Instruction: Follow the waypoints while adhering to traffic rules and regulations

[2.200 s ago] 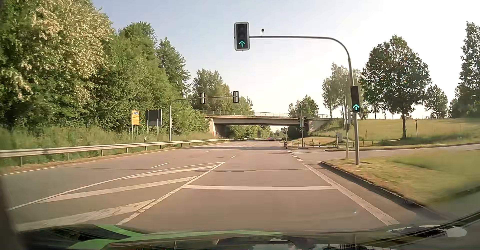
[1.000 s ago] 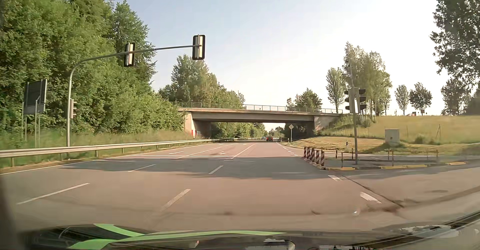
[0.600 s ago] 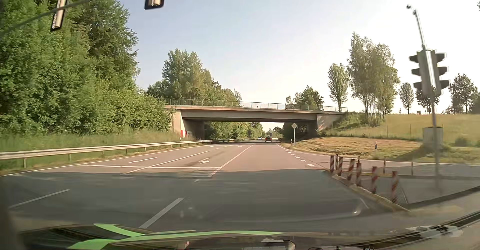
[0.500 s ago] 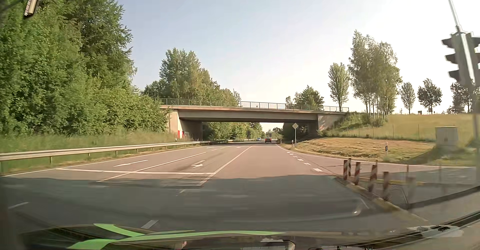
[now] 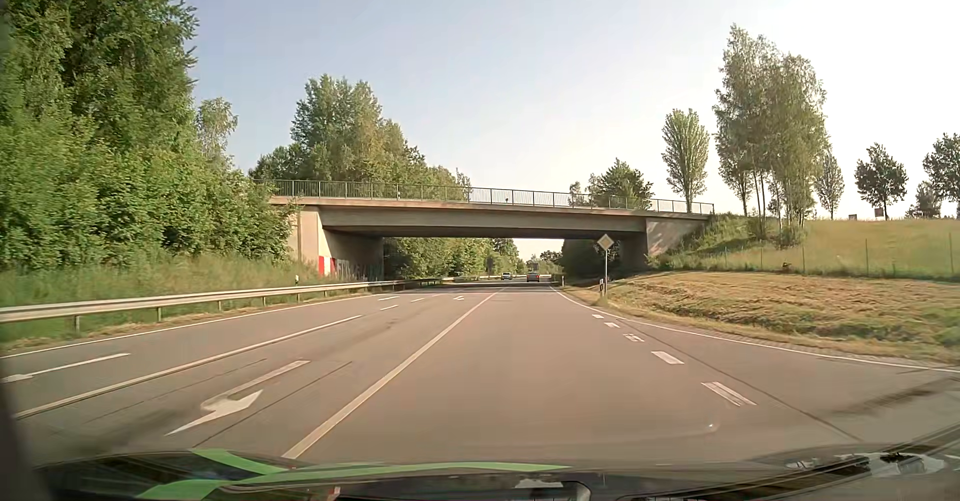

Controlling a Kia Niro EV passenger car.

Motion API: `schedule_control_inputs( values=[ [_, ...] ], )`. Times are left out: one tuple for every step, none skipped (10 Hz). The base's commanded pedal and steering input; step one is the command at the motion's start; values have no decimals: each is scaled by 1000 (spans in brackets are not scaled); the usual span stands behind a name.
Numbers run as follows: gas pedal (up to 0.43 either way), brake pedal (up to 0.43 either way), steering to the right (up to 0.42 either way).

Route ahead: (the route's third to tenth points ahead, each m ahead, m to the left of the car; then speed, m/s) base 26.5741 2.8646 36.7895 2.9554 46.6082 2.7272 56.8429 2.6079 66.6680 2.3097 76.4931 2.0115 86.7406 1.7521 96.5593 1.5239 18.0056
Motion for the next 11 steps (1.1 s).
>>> schedule_control_inputs(
  values=[
    [260, 0, 5],
    [248, 0, 5],
    [240, 0, 5],
    [240, 0, 5],
    [240, 0, 4],
    [240, 0, 3],
    [240, 0, 2],
    [240, 0, 1],
    [240, 0, 1],
    [240, 0, 2],
    [209, 0, 1]
  ],
)
